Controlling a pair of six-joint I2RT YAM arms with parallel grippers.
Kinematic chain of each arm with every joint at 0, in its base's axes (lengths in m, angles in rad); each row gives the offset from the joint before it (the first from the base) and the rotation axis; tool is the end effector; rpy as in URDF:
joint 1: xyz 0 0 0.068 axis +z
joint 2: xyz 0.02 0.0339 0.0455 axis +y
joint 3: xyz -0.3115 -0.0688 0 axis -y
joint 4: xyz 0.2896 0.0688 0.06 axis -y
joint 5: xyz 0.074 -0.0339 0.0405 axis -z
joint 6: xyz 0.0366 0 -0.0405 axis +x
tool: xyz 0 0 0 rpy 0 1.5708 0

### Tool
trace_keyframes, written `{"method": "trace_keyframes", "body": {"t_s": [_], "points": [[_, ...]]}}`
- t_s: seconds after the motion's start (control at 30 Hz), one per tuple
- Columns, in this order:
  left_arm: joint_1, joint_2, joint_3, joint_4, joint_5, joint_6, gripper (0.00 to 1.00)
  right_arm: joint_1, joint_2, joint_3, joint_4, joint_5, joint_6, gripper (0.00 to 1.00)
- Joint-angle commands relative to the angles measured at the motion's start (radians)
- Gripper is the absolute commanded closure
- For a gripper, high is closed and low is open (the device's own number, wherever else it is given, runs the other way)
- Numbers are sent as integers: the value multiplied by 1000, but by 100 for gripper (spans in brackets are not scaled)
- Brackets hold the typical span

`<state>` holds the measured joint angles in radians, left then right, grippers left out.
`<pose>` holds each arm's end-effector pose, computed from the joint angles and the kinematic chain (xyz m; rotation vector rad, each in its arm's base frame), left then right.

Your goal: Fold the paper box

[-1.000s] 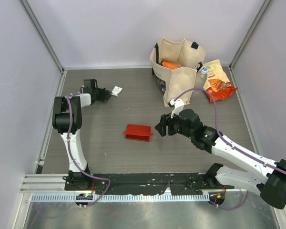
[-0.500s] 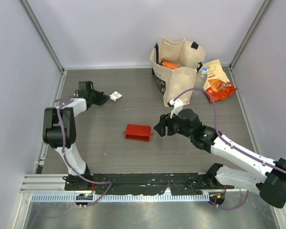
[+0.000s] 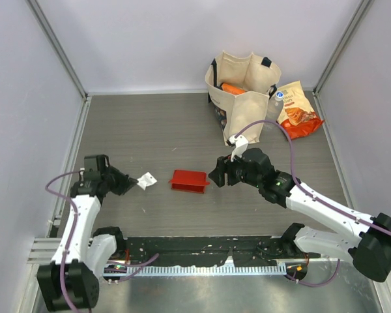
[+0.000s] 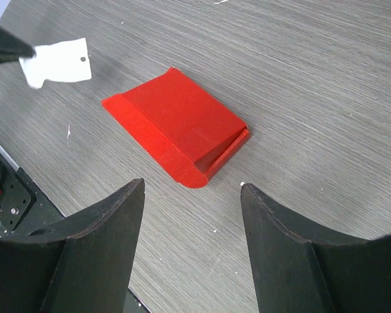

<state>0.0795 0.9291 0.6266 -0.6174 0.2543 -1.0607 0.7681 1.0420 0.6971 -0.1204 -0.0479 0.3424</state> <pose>0.1943 0.0062 0.2470 -1.3064 2.2451 -0.7052 0.1818 0.1781 0.2914 -0.4780 2.0634 0.7318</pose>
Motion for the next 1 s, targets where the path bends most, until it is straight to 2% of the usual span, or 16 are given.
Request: {"method": "trace_keyframes", "body": {"t_s": [0.0, 0.13, 0.17, 0.2, 0.27, 0.4, 0.5, 0.6, 0.77, 0.93, 0.97], "points": [[8, -131, -51, -237, 55, 53, 100, -4, -2, 19, 50, -35, -22, 34], [-6, -164, -65, -311, 126, 125, 100, -7, -11, 19, 42, -29, -25, 34], [-26, -153, -96, -289, 205, 113, 100, -7, -16, 12, 50, -26, -22, 34], [-61, -150, -116, -198, 251, 94, 100, -7, -17, 7, 56, -26, -20, 34], [-110, -145, -145, -107, 301, 18, 100, -7, -11, -1, 73, -26, -14, 34], [-310, -93, -159, 113, 240, -105, 100, -9, 9, -1, 85, -26, 4, 34], [-386, -29, -157, 204, 203, -165, 100, -7, 1, -8, 99, -27, 13, 34], [-408, -12, -182, 354, 169, -244, 100, -7, -7, -10, 96, -21, 15, 34], [-440, 2, -183, 383, 53, -297, 100, -7, -37, -14, 77, -12, 24, 34], [-562, 5, -228, 450, -91, -444, 100, -9, -45, -21, 88, -12, 32, 34], [-587, -2, -241, 471, -166, -493, 100, -6, -45, -21, 90, -13, 36, 34]]}}
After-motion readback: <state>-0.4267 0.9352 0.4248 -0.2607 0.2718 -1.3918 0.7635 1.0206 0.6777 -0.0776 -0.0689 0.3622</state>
